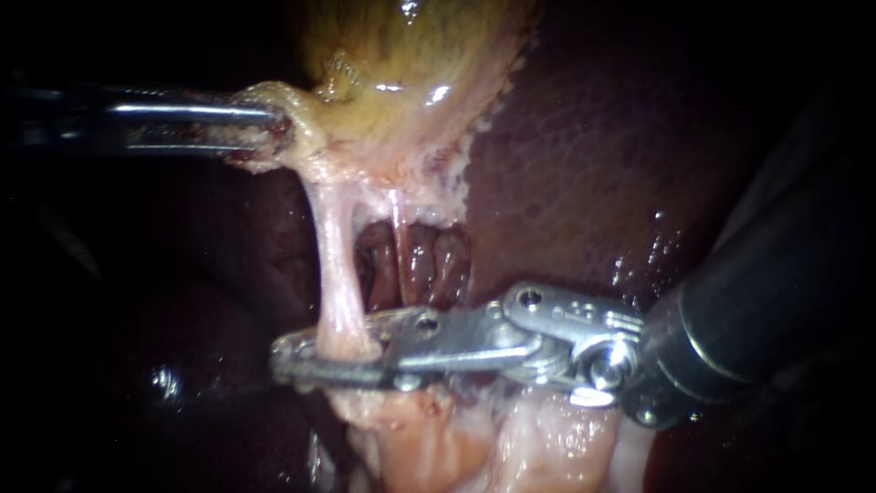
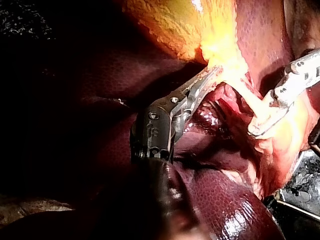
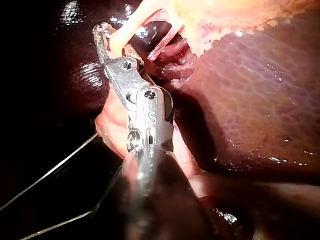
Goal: Clipping second clip left tube
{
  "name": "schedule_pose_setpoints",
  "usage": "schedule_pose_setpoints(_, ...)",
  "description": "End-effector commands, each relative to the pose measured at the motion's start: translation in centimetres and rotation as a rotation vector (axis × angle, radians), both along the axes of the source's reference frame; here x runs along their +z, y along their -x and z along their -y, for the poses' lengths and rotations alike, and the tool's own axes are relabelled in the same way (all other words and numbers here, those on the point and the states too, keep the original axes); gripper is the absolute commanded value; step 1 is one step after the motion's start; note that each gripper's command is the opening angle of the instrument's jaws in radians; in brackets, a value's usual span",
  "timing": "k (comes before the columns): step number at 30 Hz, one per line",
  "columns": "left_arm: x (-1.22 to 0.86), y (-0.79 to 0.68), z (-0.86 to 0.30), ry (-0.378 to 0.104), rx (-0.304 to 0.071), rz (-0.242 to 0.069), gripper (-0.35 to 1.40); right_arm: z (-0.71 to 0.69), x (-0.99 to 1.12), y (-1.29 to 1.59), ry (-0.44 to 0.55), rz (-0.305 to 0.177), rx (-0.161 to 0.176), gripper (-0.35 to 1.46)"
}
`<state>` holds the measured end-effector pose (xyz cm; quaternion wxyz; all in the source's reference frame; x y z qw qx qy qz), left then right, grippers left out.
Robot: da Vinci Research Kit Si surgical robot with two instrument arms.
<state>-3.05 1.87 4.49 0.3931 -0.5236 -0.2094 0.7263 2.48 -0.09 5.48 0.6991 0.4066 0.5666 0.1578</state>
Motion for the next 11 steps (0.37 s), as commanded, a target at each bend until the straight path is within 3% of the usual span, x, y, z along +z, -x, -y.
schedule_pose_setpoints(1,0.0,0.0,0.0,0.0,0.0,0.0,-0.35,0.0,0.01,0.0,0.0,0.001,-0.001,-0.35)
schedule_pose_setpoints(11,0.02,0.0,-0.01,0.0,0.0,0.0,-0.35,-0.03,0.08,0.03,0.0,0.002,-0.001,-0.35)
